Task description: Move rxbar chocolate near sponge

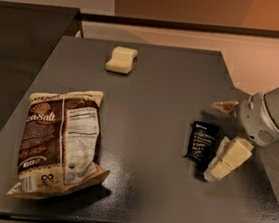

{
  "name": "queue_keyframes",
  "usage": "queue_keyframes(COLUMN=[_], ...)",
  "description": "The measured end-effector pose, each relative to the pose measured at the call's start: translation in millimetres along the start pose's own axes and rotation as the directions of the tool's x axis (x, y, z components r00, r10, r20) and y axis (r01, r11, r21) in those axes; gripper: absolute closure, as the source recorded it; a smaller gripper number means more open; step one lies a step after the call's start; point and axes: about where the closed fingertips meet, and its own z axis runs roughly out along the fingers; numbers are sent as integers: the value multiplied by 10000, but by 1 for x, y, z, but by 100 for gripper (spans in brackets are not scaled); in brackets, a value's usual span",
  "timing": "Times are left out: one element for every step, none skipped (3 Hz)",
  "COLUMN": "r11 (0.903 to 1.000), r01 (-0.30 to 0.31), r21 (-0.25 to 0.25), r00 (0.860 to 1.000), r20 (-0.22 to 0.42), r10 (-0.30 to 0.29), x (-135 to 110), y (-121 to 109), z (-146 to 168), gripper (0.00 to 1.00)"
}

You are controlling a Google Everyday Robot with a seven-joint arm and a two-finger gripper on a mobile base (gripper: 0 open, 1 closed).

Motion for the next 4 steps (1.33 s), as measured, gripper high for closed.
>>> queue_keyframes(r11=[10000, 9999, 9996, 9993], r01=[-46, -40, -41, -61], r21=[-63, -116, -265, -370], r00=[9999, 9998, 9998, 9999], r20=[156, 195, 176, 135], r10=[47, 42, 46, 66], x=[1, 0, 1, 0], y=[3, 5, 7, 9], z=[4, 7, 11, 14], gripper=[0, 0, 16, 39])
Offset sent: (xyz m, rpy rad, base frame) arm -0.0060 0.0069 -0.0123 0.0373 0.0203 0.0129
